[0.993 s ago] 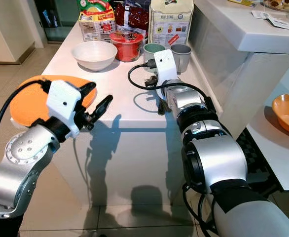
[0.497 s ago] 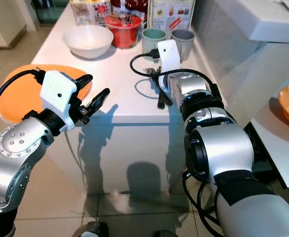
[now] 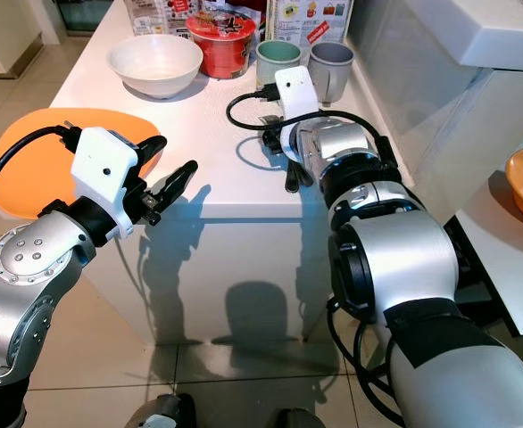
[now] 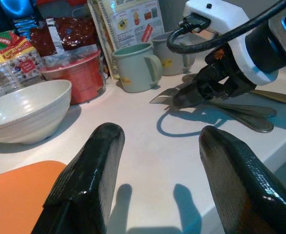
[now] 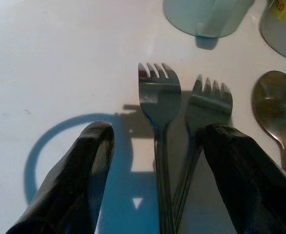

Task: Setting the table

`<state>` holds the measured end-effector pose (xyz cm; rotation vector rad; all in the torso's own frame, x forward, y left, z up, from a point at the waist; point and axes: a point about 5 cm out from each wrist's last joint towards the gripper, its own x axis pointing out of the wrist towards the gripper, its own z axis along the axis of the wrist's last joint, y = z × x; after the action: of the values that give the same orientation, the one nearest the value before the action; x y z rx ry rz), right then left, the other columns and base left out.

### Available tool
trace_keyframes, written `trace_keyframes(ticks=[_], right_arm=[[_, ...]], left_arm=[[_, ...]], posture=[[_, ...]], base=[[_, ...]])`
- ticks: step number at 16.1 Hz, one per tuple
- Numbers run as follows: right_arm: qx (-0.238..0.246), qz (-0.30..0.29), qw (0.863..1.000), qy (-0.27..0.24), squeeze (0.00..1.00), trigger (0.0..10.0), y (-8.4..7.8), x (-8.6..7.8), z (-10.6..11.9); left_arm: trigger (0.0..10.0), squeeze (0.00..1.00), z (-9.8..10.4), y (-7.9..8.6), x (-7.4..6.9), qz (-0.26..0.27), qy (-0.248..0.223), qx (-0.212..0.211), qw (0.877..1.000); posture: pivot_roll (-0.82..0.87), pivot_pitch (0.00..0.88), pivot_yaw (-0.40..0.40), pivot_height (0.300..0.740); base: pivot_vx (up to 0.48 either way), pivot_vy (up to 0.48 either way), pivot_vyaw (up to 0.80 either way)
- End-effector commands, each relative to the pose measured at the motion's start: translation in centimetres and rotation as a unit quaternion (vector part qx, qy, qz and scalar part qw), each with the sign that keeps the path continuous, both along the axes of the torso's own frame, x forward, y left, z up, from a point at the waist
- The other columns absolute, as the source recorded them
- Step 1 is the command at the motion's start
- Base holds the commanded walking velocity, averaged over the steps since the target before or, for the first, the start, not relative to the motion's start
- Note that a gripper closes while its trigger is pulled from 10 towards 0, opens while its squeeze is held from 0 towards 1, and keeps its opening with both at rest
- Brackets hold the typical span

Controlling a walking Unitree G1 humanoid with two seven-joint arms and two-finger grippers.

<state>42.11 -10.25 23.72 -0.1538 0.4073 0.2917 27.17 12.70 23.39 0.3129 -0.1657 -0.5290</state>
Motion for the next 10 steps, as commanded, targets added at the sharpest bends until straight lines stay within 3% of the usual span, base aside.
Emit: trace_keyframes(ticks=[1, 3, 4, 6, 7, 10], right_arm=[[0.006, 0.002, 1.0, 0.008, 0.0, 10.0, 0.1, 0.0, 0.4], [0.01, 0.003, 1.0, 0.017, 0.0, 6.9, 0.1, -0.1, 0.2], [0.012, 0.004, 1.0, 0.021, 0.0, 4.1, 0.1, -0.1, 0.1], [0.021, 0.003, 0.999, 0.032, 0.0, 1.1, 0.2, -0.2, -0.2], [0.028, 0.002, 0.999, 0.04, 0.0, 0.0, 0.2, -0.3, -0.5], [0.038, 0.001, 0.998, 0.056, 0.0, 0.0, 0.2, -0.5, -1.3]], left_arm=[[10.0, 0.0, 0.5, -0.2, -0.3, -0.01, -0.006, -0.002, 1.0], [10.0, 0.0, 0.5, -0.2, -0.3, -0.011, -0.006, -0.002, 1.0], [10.0, 0.0, 0.5, -0.3, -0.3, -0.012, -0.006, -0.001, 1.0], [10.0, 0.0, 0.5, -0.3, -0.4, -0.013, -0.007, -0.002, 1.0], [10.0, 0.0, 0.5, -0.4, -0.4, -0.014, -0.007, -0.002, 1.0], [10.0, 0.0, 0.5, -0.4, -0.4, -0.016, -0.006, -0.002, 1.0]], posture=[[0.08, 0.158, -0.046, 0.74], [0.08, 0.155, -0.045, 0.74], [0.08, 0.154, -0.045, 0.74], [0.08, 0.149, -0.044, 0.74], [0.08, 0.149, -0.043, 0.74], [0.08, 0.145, -0.04, 0.74]], base=[[0.0, 0.0, 0.0], [0.0, 0.0, 0.0], [0.0, 0.0, 0.0], [0.0, 0.0, 0.0], [0.0, 0.0, 0.0], [0.0, 0.0, 0.0]])
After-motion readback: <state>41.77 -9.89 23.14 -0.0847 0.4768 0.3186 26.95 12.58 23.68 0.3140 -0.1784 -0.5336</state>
